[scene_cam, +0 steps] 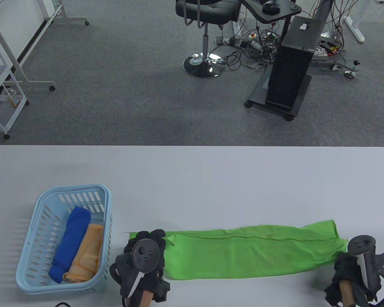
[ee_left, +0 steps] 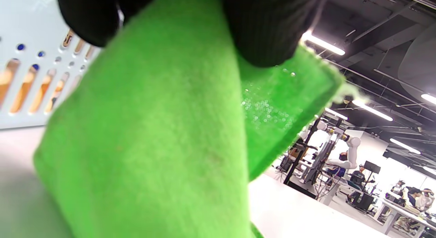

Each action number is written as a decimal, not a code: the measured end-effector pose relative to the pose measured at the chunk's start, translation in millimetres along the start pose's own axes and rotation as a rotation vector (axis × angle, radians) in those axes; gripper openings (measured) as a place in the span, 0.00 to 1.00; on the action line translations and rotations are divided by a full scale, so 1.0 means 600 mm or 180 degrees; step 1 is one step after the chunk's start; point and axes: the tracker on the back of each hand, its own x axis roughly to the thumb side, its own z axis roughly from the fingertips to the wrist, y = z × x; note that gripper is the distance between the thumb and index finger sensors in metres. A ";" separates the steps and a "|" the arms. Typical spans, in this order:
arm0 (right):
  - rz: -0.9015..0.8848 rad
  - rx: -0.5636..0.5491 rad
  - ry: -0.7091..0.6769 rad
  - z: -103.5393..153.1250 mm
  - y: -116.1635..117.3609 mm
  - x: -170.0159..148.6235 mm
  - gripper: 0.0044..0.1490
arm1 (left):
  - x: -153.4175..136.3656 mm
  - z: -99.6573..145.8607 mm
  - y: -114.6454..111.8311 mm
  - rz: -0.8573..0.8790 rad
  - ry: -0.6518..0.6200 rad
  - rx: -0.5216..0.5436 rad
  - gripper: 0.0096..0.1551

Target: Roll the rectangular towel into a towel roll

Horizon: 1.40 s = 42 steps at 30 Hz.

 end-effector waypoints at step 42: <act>0.0828 0.0025 -0.1768 0.056 -0.050 0.146 0.29 | 0.011 0.002 -0.009 0.0063 -0.0150 0.0008 0.23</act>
